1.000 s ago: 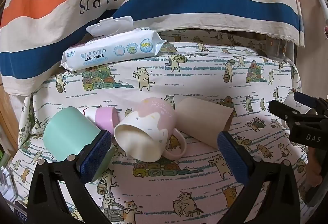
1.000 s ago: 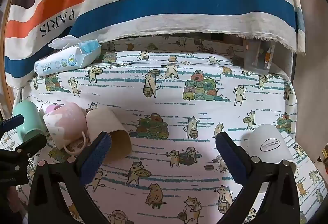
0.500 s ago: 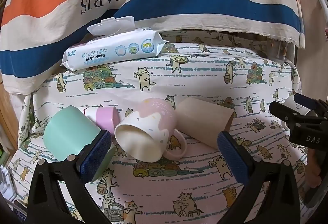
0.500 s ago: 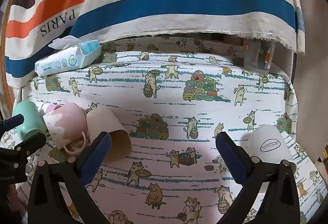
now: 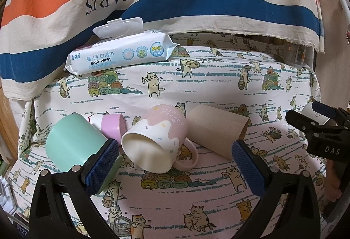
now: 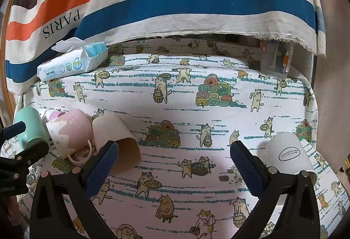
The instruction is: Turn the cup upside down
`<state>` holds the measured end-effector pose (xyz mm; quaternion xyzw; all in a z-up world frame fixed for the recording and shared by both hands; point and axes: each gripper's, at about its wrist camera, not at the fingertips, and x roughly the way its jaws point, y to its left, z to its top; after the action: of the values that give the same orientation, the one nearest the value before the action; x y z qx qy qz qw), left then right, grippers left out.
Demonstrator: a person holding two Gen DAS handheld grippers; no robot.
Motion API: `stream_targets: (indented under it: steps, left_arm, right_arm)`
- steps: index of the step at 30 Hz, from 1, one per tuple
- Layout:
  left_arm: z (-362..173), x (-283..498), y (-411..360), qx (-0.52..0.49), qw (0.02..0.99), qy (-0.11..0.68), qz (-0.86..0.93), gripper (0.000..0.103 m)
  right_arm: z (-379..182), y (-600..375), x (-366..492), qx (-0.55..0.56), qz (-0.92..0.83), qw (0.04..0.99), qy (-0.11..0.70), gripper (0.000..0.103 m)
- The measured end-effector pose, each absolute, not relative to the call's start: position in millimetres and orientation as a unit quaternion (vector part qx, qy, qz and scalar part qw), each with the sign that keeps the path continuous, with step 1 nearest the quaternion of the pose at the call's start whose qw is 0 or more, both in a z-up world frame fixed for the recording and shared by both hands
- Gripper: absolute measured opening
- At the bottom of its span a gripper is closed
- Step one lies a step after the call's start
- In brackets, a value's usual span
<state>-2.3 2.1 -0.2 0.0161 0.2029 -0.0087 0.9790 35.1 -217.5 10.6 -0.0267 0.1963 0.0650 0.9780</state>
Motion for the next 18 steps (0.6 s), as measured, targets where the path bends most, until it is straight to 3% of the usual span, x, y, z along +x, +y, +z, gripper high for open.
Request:
stream_targets:
  steps: [18]
  left_arm:
    - [6.7,-9.0,4.9,0.000,0.985,0.174,0.002,0.102]
  right_arm:
    - [13.0,-216.7,31.7,-0.031,0.063,0.980,0.186,0.102]
